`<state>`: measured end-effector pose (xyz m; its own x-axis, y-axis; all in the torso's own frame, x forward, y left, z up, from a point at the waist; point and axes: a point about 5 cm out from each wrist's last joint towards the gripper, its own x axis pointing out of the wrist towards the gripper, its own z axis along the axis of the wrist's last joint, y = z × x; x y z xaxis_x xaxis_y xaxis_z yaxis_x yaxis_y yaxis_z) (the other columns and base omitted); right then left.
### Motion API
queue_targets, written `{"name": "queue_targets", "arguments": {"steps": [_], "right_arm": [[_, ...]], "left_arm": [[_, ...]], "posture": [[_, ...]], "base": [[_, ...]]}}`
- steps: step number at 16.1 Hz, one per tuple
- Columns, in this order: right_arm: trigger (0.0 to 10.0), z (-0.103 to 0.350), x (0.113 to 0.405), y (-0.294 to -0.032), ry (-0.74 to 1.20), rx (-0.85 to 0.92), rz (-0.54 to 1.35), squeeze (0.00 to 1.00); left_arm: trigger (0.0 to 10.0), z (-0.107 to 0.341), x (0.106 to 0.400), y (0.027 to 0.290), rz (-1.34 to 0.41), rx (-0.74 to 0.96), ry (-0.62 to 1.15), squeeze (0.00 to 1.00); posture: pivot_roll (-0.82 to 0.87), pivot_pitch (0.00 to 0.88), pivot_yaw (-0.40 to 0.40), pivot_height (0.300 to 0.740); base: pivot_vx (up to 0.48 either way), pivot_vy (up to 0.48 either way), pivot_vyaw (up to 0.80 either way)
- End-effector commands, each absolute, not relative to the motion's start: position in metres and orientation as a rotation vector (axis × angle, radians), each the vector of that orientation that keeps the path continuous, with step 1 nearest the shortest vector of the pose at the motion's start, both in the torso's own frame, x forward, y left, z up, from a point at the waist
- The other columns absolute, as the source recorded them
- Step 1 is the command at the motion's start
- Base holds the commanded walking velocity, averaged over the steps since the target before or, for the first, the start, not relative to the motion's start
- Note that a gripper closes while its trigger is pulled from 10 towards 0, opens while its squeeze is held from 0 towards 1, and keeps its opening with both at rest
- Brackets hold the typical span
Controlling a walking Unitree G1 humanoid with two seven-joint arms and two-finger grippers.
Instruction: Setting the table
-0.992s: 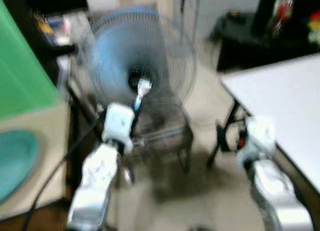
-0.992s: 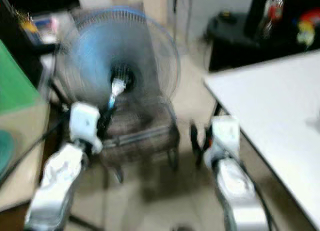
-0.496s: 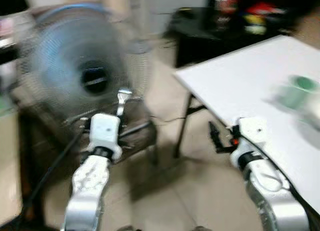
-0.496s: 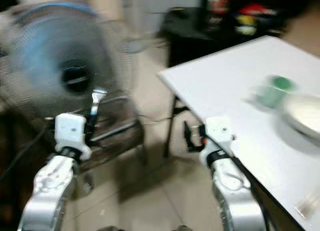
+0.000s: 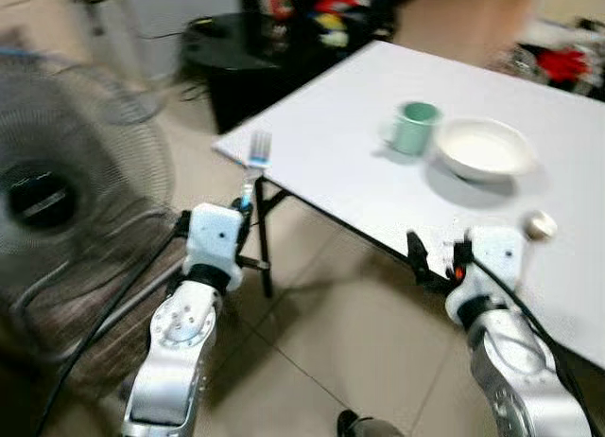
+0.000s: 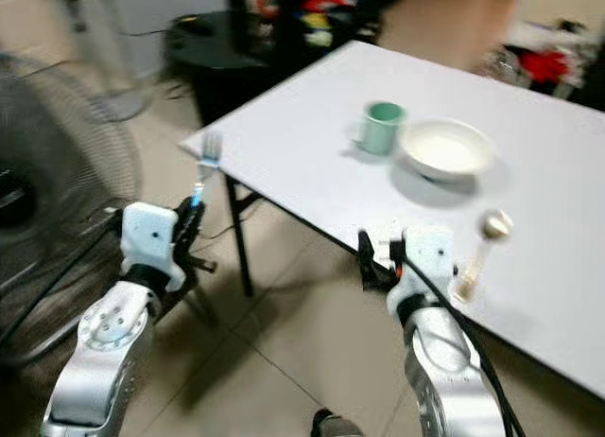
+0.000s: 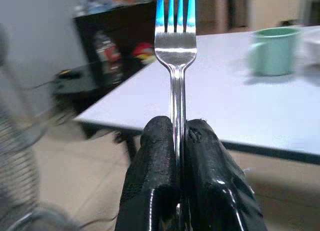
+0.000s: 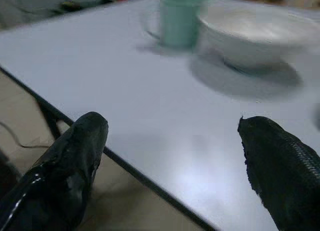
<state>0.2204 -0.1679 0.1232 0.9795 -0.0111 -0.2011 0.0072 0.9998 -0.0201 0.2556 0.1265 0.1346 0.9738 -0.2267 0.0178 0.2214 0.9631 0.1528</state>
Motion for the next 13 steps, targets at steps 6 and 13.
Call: {"name": "queue_targets", "arguments": {"steps": [6,13], "right_arm": [[10.0,0.127,0.218,-0.172,0.195,-0.017,-0.063,0.00],[10.0,0.127,0.216,-0.169,0.197,-0.008,-0.070,0.00]], "left_arm": [[10.0,0.135,0.263,0.124,-0.268,0.150,-0.039,0.00],[10.0,0.136,0.267,0.129,-0.248,0.170,-0.038,0.00]], "posture": [[-0.11,0.000,0.088,0.740],[-0.11,0.000,0.097,0.740]], "base": [[0.000,0.400,-0.78],[0.000,0.236,-0.78]]}}
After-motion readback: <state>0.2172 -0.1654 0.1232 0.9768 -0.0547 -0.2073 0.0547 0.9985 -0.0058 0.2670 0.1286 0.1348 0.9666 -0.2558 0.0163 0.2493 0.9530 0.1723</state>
